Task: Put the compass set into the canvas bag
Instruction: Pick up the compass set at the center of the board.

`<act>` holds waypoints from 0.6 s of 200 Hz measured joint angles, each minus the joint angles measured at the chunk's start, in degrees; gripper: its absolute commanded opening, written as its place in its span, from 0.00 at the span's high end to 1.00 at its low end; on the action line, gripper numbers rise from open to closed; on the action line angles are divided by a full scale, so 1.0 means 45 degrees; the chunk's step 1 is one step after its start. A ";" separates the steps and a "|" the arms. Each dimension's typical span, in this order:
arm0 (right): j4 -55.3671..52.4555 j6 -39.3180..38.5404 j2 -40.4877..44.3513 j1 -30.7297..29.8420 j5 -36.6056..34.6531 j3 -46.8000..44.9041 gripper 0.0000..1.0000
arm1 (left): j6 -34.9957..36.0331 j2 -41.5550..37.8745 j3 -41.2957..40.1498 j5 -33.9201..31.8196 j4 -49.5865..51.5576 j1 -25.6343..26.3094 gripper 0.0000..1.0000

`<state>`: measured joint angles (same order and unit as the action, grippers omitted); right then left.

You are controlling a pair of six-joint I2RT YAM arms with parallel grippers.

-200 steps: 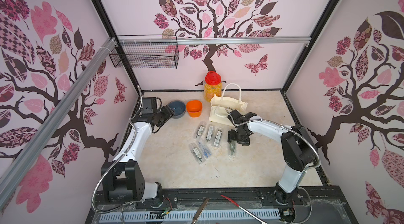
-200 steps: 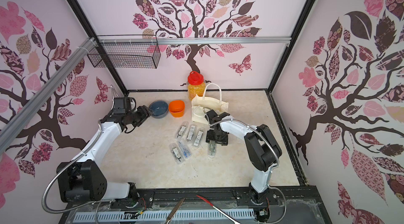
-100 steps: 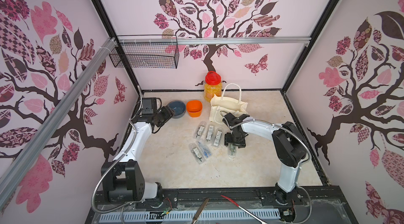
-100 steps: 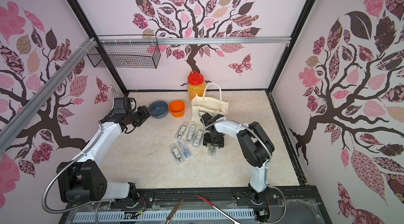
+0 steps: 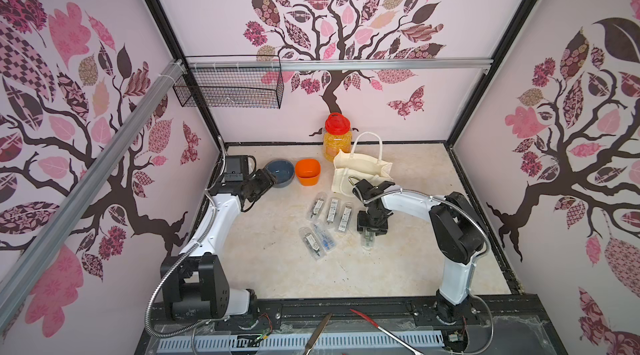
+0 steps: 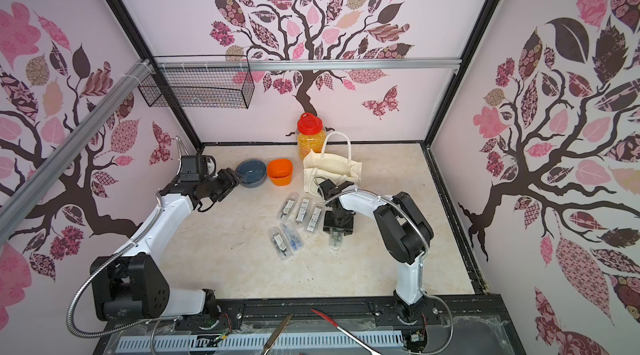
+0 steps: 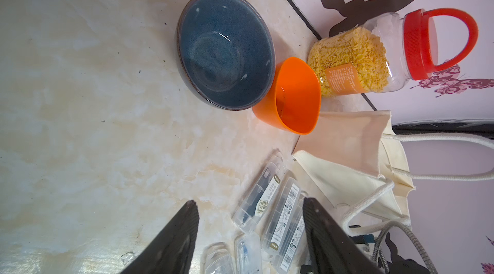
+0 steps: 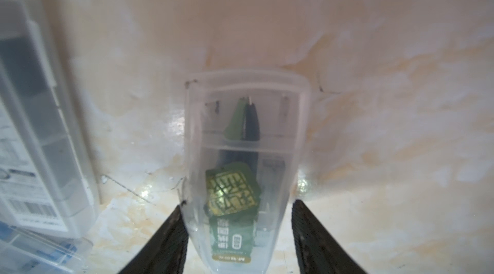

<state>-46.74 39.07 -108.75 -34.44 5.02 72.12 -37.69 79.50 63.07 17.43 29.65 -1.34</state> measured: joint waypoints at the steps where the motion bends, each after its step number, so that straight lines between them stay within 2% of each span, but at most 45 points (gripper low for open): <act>1: 0.0000 -0.0005 0.0000 0.0005 0.0005 0.0000 0.38 | -0.0005 0.0000 0.0000 0.0000 0.0000 0.0000 0.34; 31: 0.0053 -0.0121 0.0000 0.0175 0.0228 0.0000 0.43 | -0.0010 0.0000 0.0000 0.0000 0.0000 0.0000 0.34; 42: 0.0078 -0.0175 0.0000 0.0262 0.0316 -0.0005 0.49 | -0.0010 0.0000 0.0000 0.0000 0.0000 0.0000 0.34; 75: 0.0019 -0.0738 0.0000 0.0617 0.0539 -0.0010 0.50 | -0.0015 0.0000 0.0000 0.0000 0.0000 0.0000 0.34; 120: -0.0355 -0.1598 0.0034 0.0709 -0.0063 0.0034 0.49 | -0.0073 0.0000 -0.0005 0.0015 -0.0005 0.0000 0.34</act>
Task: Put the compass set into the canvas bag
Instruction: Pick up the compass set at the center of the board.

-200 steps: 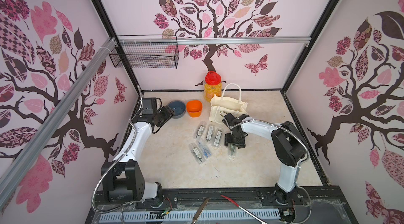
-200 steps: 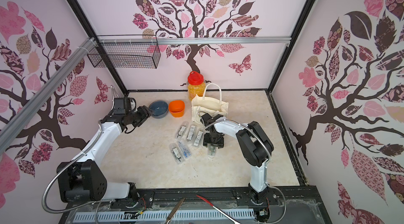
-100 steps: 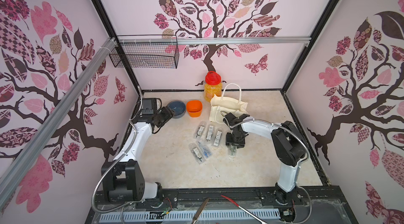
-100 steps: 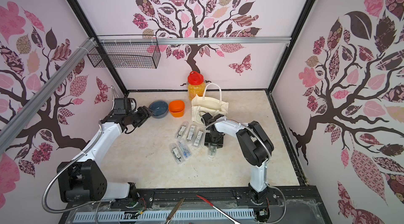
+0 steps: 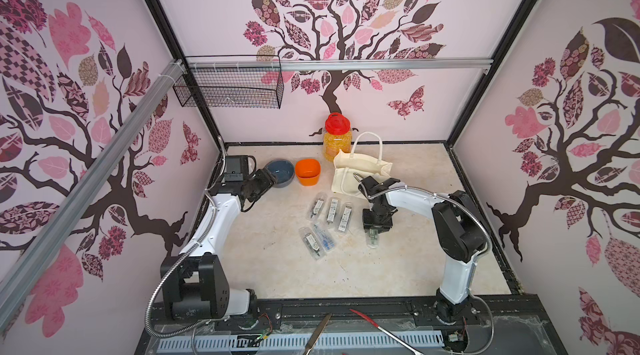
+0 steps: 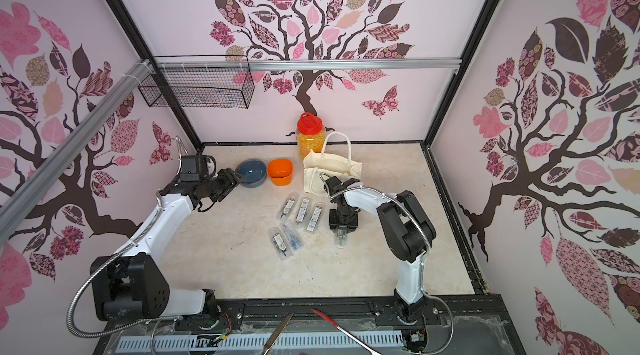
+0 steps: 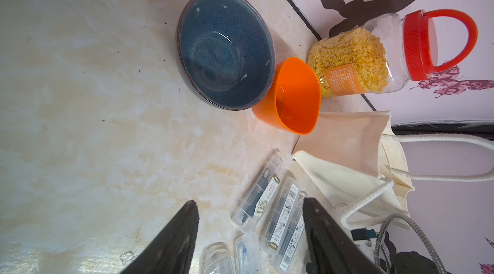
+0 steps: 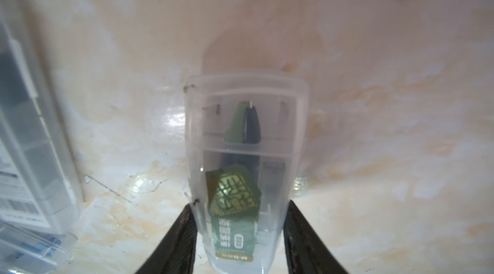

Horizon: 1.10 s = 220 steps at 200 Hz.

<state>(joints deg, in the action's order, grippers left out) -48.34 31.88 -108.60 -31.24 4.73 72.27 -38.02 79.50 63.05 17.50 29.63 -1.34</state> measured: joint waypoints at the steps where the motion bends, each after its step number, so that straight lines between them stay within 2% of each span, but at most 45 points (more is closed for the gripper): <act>1: -0.0005 -0.0024 0.0000 0.0000 -0.0005 0.0000 0.49 | -0.0005 0.0000 0.0000 0.0005 0.0000 0.0000 0.34; 50: 0.0039 -0.0602 0.0316 0.0112 -0.0933 -0.0379 0.47 | -0.0029 -0.0034 0.0000 0.0141 -0.0005 0.0000 0.34; 105: 0.0146 -0.0845 0.0335 0.0262 -0.1321 -0.0408 0.33 | -0.0102 -0.0073 0.0000 0.0486 -0.0005 0.0000 0.34; 147: 0.0277 -0.0845 0.0335 0.0262 -0.1554 -0.0408 0.28 | -0.0126 -0.0102 0.0000 0.0495 0.0015 0.0000 0.34; 177: 0.0350 -0.0860 0.0335 0.0272 -0.1579 -0.0408 0.29 | -0.0131 -0.0209 0.0000 0.0471 0.0015 0.0000 0.34; 220: 0.0510 -0.0967 0.0335 0.0301 -0.1564 -0.0413 0.36 | -0.0131 -0.0209 0.0000 0.0466 0.0015 0.0000 0.34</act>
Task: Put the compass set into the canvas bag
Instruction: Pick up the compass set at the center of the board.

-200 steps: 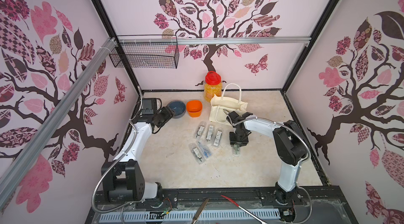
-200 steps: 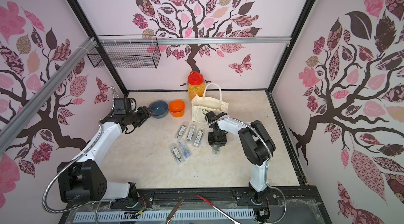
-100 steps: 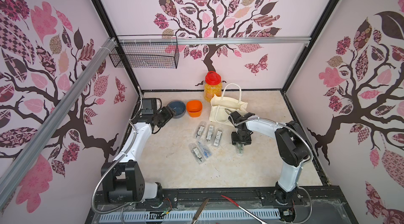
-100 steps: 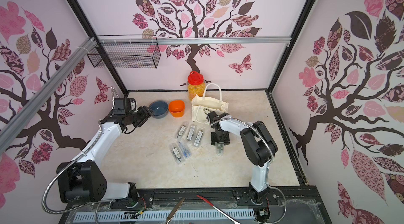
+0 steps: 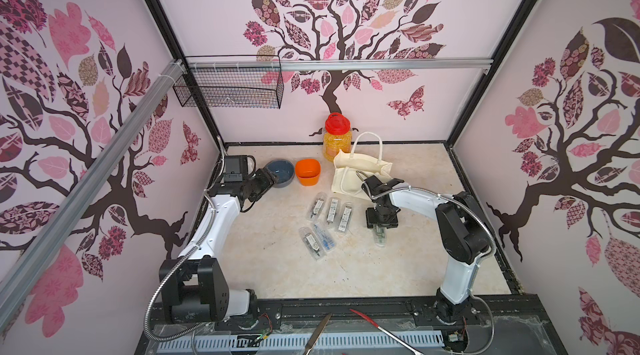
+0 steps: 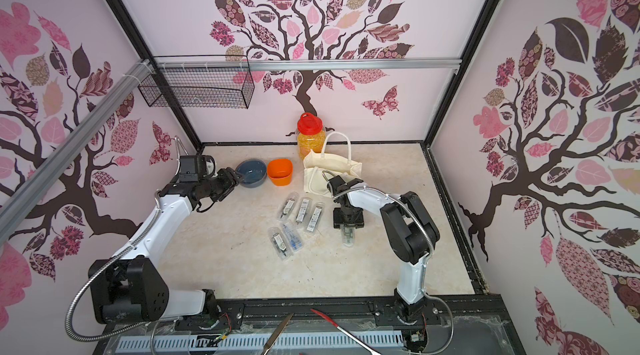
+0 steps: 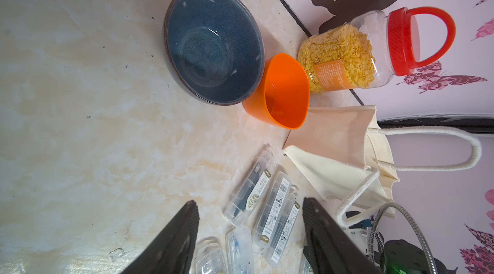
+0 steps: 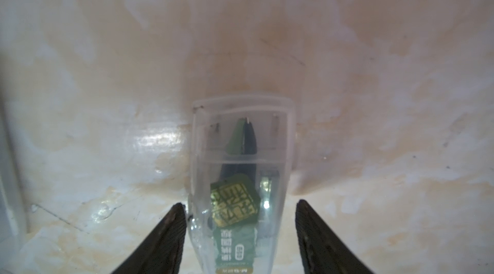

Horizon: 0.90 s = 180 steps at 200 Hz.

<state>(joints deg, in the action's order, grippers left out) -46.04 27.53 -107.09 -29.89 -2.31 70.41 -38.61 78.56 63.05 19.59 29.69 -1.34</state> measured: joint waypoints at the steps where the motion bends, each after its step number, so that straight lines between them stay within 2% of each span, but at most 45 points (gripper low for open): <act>1: 0.0005 0.0000 0.0000 0.0005 0.0005 0.0005 0.37 | 0.0000 0.0000 0.0000 0.0000 0.0000 0.0000 0.34; 80: 0.0665 -0.0180 0.0359 0.0185 0.0350 -0.0928 0.47 | 0.0000 0.0000 -0.0005 0.0000 0.0000 0.0000 0.34; 129: 0.0597 -0.0243 0.0729 0.0185 0.0219 -0.1088 0.49 | 0.0000 0.0000 -0.0005 0.0000 0.0000 0.0000 0.34; 180: -0.0121 -0.0801 0.3104 0.0185 -0.0500 -0.1078 0.49 | 0.0000 0.0000 -0.0005 0.0005 0.0000 0.0000 0.34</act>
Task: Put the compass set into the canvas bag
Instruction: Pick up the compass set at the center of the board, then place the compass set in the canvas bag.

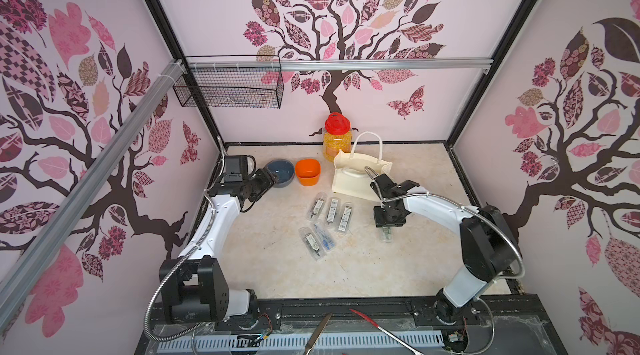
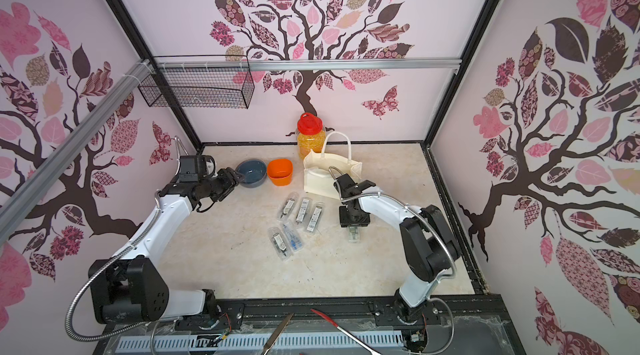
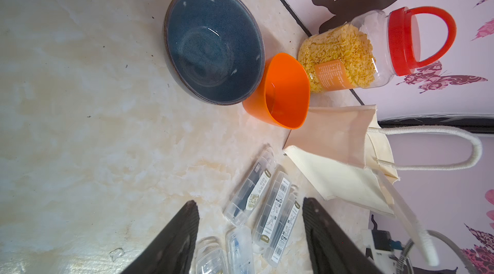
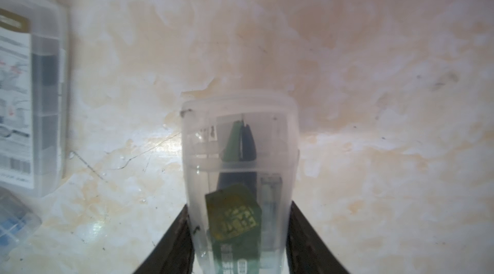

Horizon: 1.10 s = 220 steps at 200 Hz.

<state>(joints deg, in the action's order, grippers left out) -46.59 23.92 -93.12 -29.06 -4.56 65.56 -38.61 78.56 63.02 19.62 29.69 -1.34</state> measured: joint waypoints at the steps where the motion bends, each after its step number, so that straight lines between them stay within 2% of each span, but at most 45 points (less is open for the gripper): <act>1: -0.0049 -0.0029 0.0068 0.0000 -0.0053 0.0015 0.50 | 0.0000 0.0000 0.0000 0.0000 0.0000 0.0000 0.34; 38: -0.1443 -0.0981 0.1205 0.0000 -0.1200 0.1715 0.50 | 0.0000 0.0000 0.0000 0.0039 0.0005 0.0000 0.34; 97: -0.2453 -0.3779 0.1258 0.0000 -0.2055 0.6732 0.54 | 0.0000 -0.0005 0.0000 0.0049 0.0010 0.0000 0.34; 123: -0.2152 -0.5260 0.0330 0.0000 -0.2225 0.9097 0.56 | 0.0000 -0.0015 0.0000 0.0073 0.0049 0.0000 0.35; 162: -0.1588 -0.6980 -0.2778 0.0000 -0.2744 1.2458 0.59 | 0.0044 -0.0053 0.0000 0.0097 0.0204 0.0000 0.35; 189: -0.1001 -0.8048 -0.4012 0.0000 -0.2861 1.3041 0.59 | 0.0160 -0.0053 0.0000 0.0097 0.0379 0.0000 0.35; 220: 0.0471 -0.9612 -0.4153 -0.0005 -0.2832 1.2497 0.59 | 0.0243 -0.0049 0.0000 0.0126 0.0481 0.0000 0.34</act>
<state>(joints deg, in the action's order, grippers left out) -44.47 -19.33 -111.81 -29.08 -17.30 121.80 -37.52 78.35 63.02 20.18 31.86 -1.34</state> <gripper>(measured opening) 0.503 0.656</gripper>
